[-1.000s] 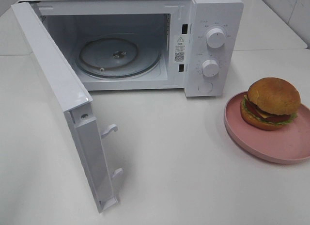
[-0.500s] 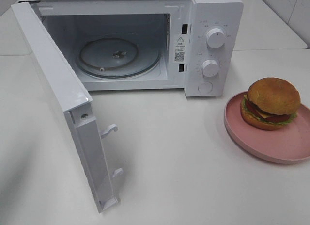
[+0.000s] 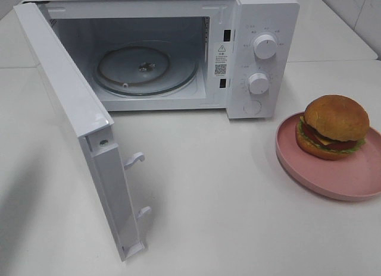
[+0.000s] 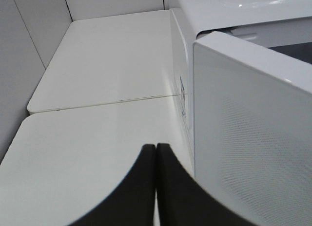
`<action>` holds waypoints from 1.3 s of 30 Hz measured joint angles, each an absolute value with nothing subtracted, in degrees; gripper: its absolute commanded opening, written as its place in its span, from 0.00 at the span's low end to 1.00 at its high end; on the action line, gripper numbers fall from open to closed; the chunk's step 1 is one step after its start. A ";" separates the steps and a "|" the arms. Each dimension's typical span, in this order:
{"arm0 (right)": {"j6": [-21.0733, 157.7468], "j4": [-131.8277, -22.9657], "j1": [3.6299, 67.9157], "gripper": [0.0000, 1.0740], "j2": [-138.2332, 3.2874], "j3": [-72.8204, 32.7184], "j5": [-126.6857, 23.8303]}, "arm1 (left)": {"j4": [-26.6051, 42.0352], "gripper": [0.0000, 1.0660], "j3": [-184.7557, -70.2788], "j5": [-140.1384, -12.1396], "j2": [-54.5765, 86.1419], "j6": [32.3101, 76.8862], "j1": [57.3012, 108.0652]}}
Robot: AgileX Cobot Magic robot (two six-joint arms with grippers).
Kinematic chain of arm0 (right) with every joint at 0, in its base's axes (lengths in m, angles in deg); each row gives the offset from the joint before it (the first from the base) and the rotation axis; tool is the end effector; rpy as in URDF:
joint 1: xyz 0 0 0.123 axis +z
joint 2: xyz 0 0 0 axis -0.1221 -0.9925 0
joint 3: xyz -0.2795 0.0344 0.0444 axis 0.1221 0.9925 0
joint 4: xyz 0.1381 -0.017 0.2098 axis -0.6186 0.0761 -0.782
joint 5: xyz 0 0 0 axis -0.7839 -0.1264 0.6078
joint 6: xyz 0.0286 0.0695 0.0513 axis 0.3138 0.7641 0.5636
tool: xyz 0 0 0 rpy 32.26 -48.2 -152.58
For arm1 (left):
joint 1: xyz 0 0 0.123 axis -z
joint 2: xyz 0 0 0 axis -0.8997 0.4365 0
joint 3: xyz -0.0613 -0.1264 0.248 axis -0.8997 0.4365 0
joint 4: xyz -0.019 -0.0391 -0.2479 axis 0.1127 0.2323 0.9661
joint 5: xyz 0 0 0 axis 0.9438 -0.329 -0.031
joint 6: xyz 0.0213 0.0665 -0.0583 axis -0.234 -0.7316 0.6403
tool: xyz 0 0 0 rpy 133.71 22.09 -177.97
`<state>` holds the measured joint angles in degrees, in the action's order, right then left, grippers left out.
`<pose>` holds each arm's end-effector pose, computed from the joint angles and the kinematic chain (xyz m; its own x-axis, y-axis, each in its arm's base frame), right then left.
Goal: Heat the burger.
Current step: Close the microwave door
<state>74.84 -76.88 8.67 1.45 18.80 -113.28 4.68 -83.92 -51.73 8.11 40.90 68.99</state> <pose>-0.0044 -0.0006 0.2814 -0.4136 0.0190 -0.9103 -0.0115 0.9996 0.0261 0.2125 -0.0139 0.2601 -0.2706 0.1314 -0.9537 0.0704 0.9907 0.1166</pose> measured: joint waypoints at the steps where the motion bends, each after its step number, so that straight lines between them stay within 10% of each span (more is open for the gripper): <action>1: 74.84 -76.88 8.67 0.65 1.45 18.80 -113.28 | 4.22 0.00 -83.92 -50.59 9.31 40.90 68.99; 39: 74.84 -76.88 8.67 0.65 1.45 18.80 -113.28 | -7.58 0.00 -89.47 -28.58 39.22 45.26 84.40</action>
